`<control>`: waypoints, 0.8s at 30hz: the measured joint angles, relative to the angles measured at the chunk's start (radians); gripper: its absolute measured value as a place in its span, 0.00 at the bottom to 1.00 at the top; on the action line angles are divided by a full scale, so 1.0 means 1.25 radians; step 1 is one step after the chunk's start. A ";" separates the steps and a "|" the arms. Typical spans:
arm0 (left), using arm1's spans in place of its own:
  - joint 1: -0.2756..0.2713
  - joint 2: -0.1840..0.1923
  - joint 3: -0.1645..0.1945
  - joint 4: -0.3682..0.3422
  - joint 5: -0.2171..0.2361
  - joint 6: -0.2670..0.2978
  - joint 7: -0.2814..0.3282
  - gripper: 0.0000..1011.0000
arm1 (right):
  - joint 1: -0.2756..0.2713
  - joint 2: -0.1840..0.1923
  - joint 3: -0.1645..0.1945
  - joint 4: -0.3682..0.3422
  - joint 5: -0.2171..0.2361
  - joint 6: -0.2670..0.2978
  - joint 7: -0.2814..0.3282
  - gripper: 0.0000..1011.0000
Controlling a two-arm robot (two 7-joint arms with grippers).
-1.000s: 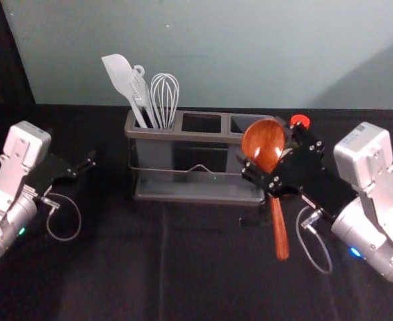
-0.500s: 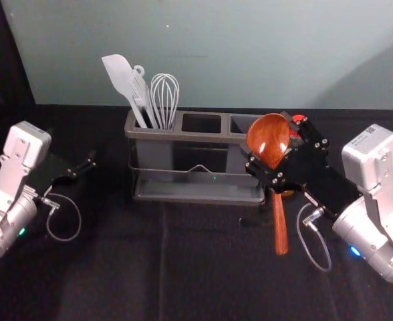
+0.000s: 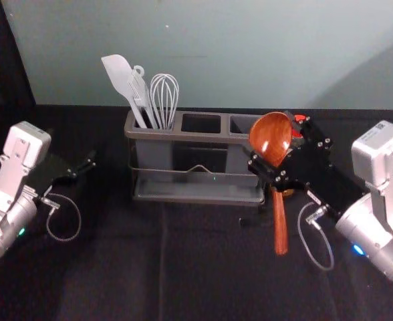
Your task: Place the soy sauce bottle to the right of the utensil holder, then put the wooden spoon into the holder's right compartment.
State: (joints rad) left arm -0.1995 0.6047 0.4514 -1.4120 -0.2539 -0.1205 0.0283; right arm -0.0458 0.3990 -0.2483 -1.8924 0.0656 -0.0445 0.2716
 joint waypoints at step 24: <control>0.000 0.000 0.000 0.000 0.000 0.000 0.000 0.99 | 0.287 -0.035 -0.045 0.167 0.010 -0.004 0.086 0.83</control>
State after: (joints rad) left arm -0.1995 0.6047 0.4514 -1.4120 -0.2539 -0.1205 0.0283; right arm 0.3132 0.3556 -0.3049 -1.6834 0.0782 -0.0489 0.3791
